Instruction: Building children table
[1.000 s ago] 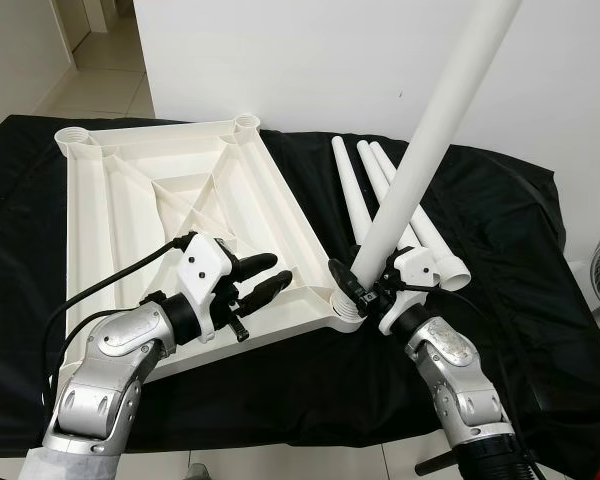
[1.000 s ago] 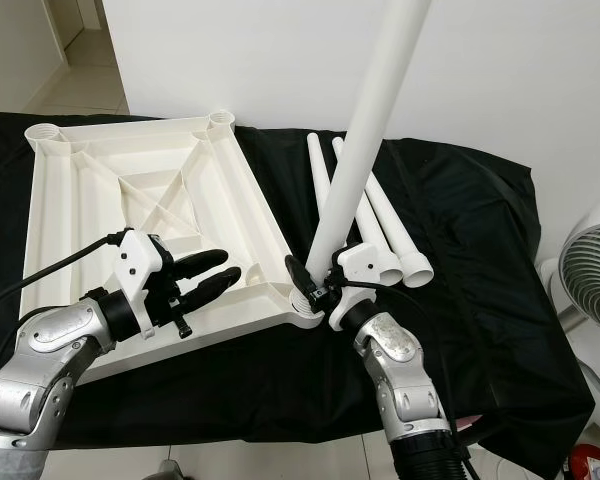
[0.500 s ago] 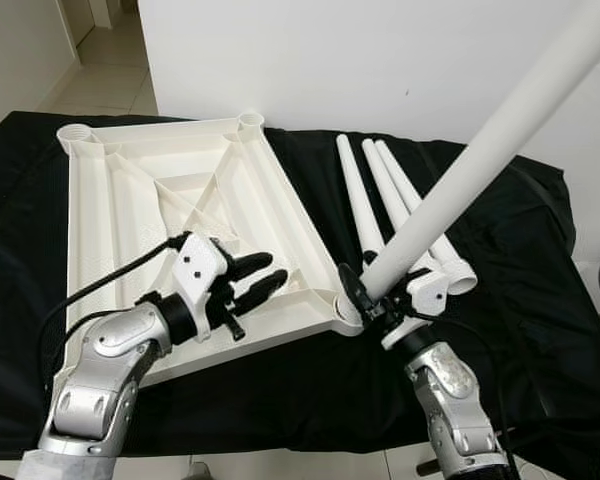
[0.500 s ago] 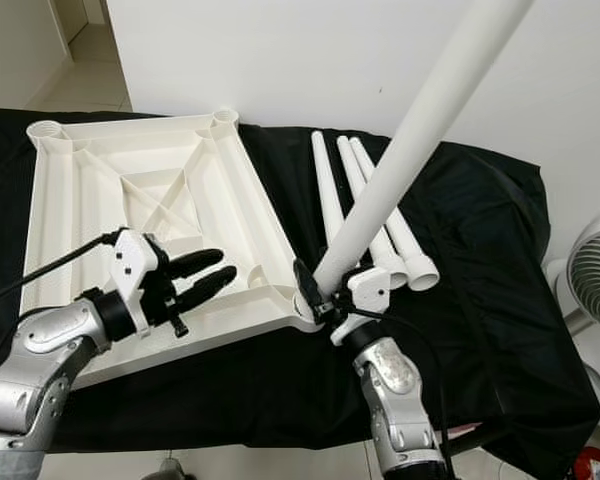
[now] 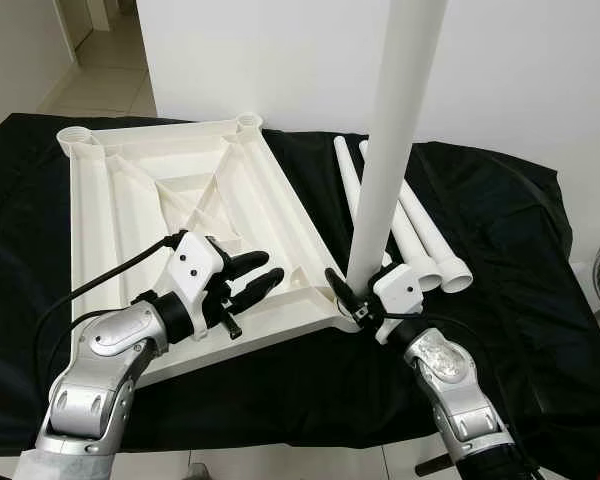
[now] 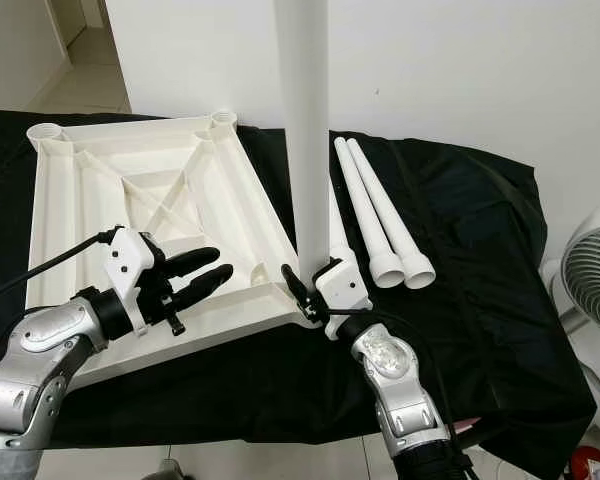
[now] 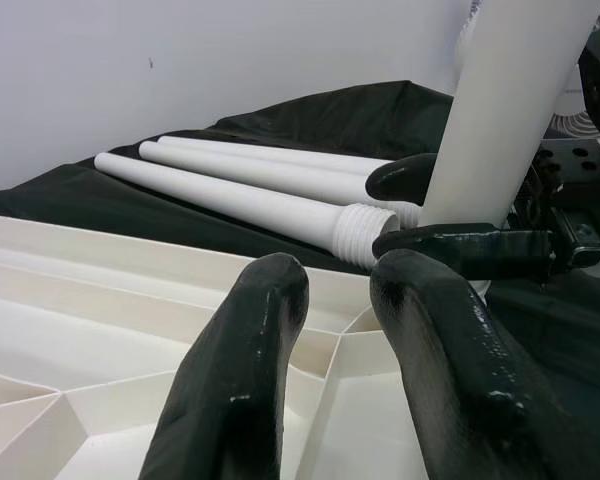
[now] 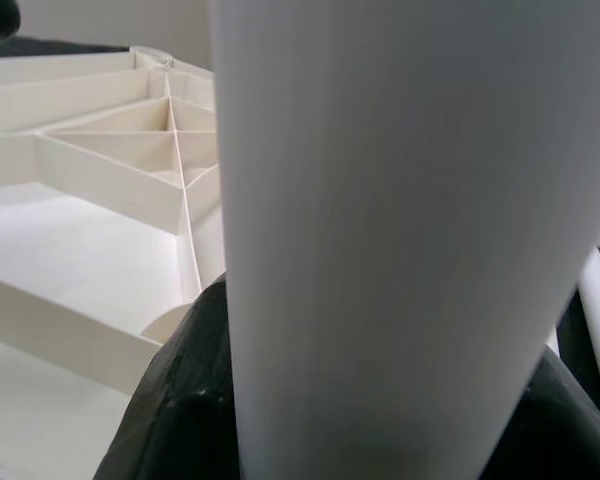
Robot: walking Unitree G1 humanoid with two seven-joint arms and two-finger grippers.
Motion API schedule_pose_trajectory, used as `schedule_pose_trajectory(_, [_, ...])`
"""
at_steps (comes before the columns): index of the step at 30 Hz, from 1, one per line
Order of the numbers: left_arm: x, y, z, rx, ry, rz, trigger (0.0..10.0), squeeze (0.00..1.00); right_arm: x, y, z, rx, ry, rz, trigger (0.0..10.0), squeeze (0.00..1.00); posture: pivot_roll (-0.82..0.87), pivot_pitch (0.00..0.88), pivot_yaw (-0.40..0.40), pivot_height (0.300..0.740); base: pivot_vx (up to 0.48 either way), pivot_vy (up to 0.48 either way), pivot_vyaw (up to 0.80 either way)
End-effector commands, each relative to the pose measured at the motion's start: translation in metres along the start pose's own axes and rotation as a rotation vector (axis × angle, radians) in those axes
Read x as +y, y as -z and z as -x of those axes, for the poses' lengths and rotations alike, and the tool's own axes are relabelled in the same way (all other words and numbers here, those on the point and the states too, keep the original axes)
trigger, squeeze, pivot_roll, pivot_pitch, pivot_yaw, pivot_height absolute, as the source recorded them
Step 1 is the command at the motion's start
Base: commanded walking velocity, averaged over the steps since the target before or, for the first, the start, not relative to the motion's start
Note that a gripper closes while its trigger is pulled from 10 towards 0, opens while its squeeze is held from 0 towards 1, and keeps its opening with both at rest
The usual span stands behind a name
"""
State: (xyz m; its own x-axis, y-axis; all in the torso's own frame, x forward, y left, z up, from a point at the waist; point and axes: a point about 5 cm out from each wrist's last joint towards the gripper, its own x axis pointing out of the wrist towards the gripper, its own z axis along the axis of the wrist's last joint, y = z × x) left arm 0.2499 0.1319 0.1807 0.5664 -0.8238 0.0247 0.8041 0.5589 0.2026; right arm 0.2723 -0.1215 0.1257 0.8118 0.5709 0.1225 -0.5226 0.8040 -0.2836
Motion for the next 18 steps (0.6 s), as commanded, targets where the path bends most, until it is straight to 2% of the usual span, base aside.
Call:
schedule_pose_trajectory(1, [0.0059,-0.0032,0.0005,0.002,-0.109,-0.017,10.0,0.0,0.005,0.0292,0.0124,0.152,-0.008,-0.082,10.0,0.0,0.07,0.056,-0.071,0.74,0.0,0.0,0.0])
schedule_pose_trajectory(3, [0.0062,-0.0033,0.0008,0.002,-0.109,-0.018,10.0,0.0,0.0022,0.032,0.013,0.151,0.047,-0.204,10.0,0.0,0.07,0.055,-0.07,0.74,0.0,0.0,0.0])
schedule_pose_trajectory(4, [0.0062,-0.0033,0.0008,0.002,-0.109,-0.018,10.0,0.0,0.0022,0.032,0.013,0.151,0.047,-0.204,10.0,0.0,0.07,0.055,-0.07,0.74,0.0,0.0,0.0])
schedule_pose_trajectory(6, [0.0068,-0.0038,0.001,0.002,-0.109,-0.021,10.0,0.0,0.0017,0.0341,0.0129,0.156,0.092,-0.31,10.0,0.0,0.07,0.056,-0.067,0.74,0.0,0.0,0.0])
schedule_pose_trajectory(8, [0.0074,-0.0043,0.0011,0.002,-0.108,-0.023,10.0,0.0,0.0027,0.035,0.0127,0.16,0.111,-0.363,10.0,0.0,0.07,0.056,-0.065,0.74,0.0,0.0,0.0])
schedule_pose_trajectory(16, [0.0077,-0.0046,0.0014,0.003,-0.102,-0.023,10.0,0.0,0.0048,0.0354,0.0135,0.159,0.118,-0.357,10.0,0.0,0.07,0.059,-0.062,0.74,0.0,0.0,0.0])
schedule_pose_trajectory(18, [0.0077,-0.0045,0.0015,0.005,-0.1,-0.023,10.0,0.0,0.0059,0.035,0.0161,0.141,0.124,-0.332,10.0,0.0,0.07,0.06,-0.062,0.74,0.0,0.0,0.0])
